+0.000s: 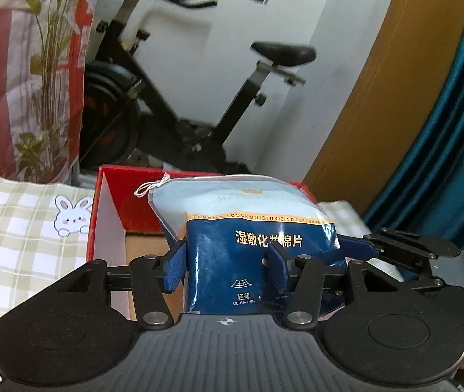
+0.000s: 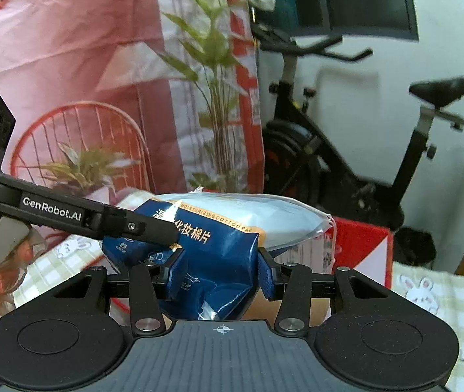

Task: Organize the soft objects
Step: 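Lift the blue bag with the left tool and release it into the red box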

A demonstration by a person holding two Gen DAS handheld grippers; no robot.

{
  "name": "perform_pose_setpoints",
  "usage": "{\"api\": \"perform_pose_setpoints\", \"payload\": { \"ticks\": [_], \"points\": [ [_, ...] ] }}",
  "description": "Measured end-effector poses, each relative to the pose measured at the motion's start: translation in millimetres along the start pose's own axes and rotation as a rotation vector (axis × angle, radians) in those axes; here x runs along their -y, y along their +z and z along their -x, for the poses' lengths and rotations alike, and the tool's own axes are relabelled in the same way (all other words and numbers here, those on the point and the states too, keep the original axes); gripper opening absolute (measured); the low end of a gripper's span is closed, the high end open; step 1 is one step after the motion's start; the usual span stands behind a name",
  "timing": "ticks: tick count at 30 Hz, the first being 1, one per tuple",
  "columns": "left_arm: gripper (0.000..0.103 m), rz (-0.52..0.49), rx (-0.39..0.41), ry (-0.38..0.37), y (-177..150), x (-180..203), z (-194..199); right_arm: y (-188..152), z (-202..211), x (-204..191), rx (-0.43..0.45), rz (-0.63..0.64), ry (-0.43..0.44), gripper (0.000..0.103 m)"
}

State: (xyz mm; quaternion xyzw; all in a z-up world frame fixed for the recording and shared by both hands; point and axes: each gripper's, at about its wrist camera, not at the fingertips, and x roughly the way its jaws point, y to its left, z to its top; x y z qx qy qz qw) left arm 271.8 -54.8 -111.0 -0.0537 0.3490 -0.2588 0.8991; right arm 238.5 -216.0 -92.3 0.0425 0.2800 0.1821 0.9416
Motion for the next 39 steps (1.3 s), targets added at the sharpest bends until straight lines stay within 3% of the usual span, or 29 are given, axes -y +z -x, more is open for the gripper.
{"api": "perform_pose_setpoints", "payload": {
  "ticks": [12, 18, 29, 39],
  "points": [
    [0.055, 0.022, -0.139, 0.045, -7.1, -14.8, -47.2, -23.9, -47.3, 25.9, -0.141, -0.125, -0.029, 0.042],
    [0.058, 0.023, -0.169, 0.115, -12.6, -20.3, -55.1, -30.0, -54.2, 22.1, -0.206, -0.113, -0.101, 0.044],
    [0.061, -0.037, -0.09, 0.139, -10.7, -9.9, -13.6, -26.3, -28.4, 3.8, -0.192, -0.064, -0.183, 0.047],
    [0.061, -0.145, -0.003, 0.237, -22.7, 13.2, 35.4, -29.0, 16.0, -19.2, -0.111, -0.066, -0.236, 0.051]
  ]
}}
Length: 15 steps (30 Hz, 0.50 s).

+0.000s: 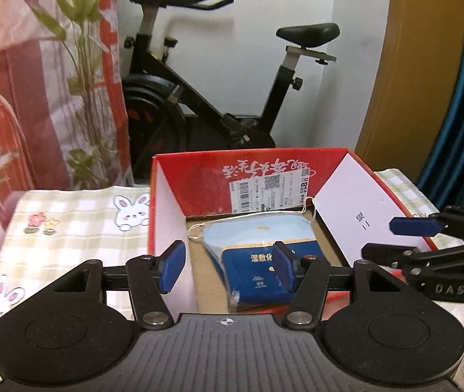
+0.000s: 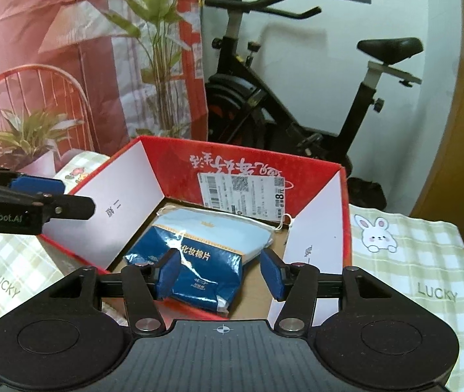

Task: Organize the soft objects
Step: 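Lift the blue bag with the left tool and release it into the red box, then move the left tool back down and grasp the wrapped bread snack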

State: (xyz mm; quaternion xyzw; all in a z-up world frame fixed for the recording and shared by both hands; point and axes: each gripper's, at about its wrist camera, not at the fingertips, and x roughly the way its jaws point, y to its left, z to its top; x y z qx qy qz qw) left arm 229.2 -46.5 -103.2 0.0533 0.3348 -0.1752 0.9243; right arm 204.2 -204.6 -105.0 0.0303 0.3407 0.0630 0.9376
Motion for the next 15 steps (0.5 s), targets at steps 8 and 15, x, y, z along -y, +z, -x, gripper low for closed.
{"api": "perform_pose_setpoints", "payload": {
  "ticks": [8, 15],
  "points": [
    [0.061, -0.02, 0.037, 0.024, -20.4, 3.1, 37.3, -17.9, 35.1, -16.1, 0.048, -0.027, -0.012, 0.058],
    [0.061, -0.006, 0.06, 0.044, -41.6, 1.5, 61.3, -37.2, 59.3, -31.5, 0.087, -0.038, -0.028, 0.066]
  ]
}}
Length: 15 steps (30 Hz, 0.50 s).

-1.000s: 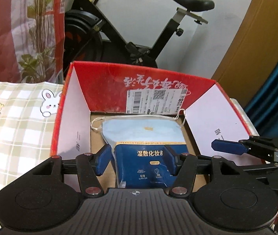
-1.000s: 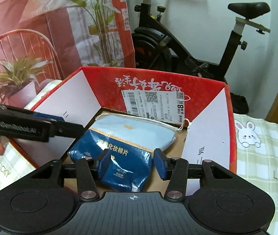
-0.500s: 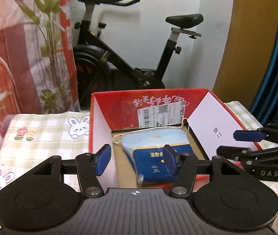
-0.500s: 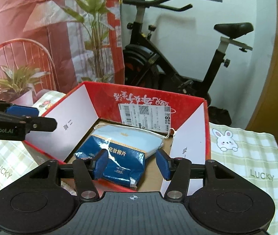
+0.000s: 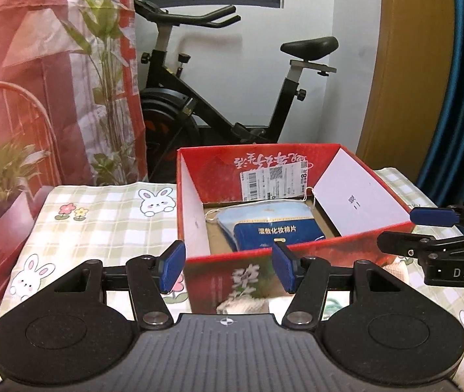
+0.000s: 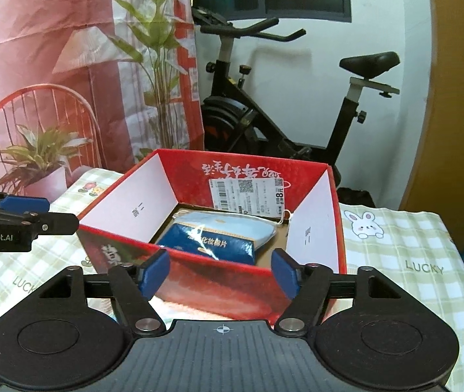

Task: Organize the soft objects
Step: 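Move the left tool back down and grasp the wrapped bread snack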

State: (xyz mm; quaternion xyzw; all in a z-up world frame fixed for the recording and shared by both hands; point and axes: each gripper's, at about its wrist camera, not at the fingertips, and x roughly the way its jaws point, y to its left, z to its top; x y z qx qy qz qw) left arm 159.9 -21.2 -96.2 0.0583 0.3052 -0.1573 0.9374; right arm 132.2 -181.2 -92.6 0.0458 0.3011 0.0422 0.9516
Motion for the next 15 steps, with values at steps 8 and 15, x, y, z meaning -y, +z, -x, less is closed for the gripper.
{"api": "perform_pose_setpoints", "payload": {
  "ticks": [8, 15],
  "points": [
    [0.061, -0.017, 0.009, 0.004, -21.8, 5.3, 19.2, -27.5, 15.9, -15.4, 0.004, -0.008, 0.009, 0.066],
    [0.061, 0.023, 0.008, -0.017, -43.6, 8.8, 30.4, -52.8, 25.7, -24.6, -0.018, -0.015, 0.021, 0.065]
  ]
}}
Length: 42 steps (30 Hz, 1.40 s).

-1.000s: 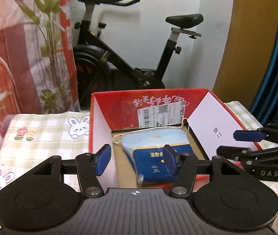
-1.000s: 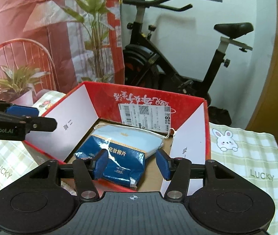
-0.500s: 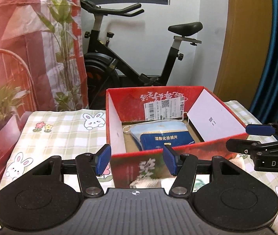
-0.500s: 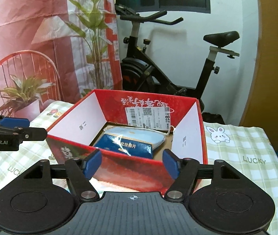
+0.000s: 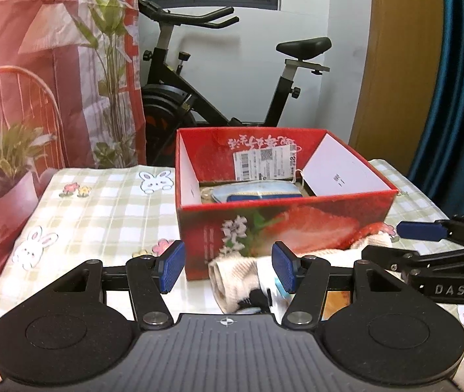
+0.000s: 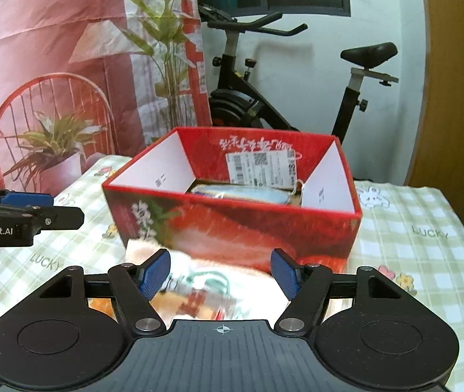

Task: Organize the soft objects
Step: 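Move the left tool back down and grasp the wrapped bread snack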

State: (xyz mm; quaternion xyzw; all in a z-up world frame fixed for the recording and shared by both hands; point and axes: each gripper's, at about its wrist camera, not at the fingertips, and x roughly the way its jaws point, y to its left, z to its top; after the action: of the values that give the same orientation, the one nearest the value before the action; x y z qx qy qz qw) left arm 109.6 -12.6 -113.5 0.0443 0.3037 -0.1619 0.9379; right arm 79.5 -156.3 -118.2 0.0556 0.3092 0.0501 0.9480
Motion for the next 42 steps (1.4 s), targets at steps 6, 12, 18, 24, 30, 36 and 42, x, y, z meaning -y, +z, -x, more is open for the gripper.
{"api": "perform_pose_setpoints", "payload": {
  "ticks": [6, 12, 18, 24, 30, 36, 42],
  "points": [
    [0.061, -0.001, -0.012, -0.015, -11.4, 3.6, 3.5, -13.8, 5.6, -2.3, -0.018, 0.004, -0.001, 0.062],
    [0.061, 0.013, -0.023, -0.027, -17.4, 3.9, 3.3, -24.6, 8.2, -0.5, -0.038, -0.008, 0.002, 0.062],
    [0.06, 0.033, -0.044, -0.041, -21.5, 2.6, 0.8, -33.8, 12.6, 1.6, -0.051, -0.003, 0.001, 0.061],
    [0.06, 0.072, -0.063, -0.066, -26.2, -0.5, -2.6, -41.6, 13.8, 2.5, -0.067, -0.004, 0.021, 0.061],
    [0.06, 0.079, -0.09, -0.129, -30.6, 5.8, -9.9, -44.7, 6.6, -5.7, -0.096, 0.03, 0.065, 0.061],
    [0.06, 0.094, -0.199, -0.228, -41.9, 19.1, -41.2, -54.0, -8.1, -16.5, -0.149, 0.065, 0.131, 0.056],
    [0.06, 0.135, -0.23, -0.293, -47.2, 24.7, -64.2, -57.3, -17.6, -18.2, -0.158, 0.089, 0.165, 0.065]
  ]
}}
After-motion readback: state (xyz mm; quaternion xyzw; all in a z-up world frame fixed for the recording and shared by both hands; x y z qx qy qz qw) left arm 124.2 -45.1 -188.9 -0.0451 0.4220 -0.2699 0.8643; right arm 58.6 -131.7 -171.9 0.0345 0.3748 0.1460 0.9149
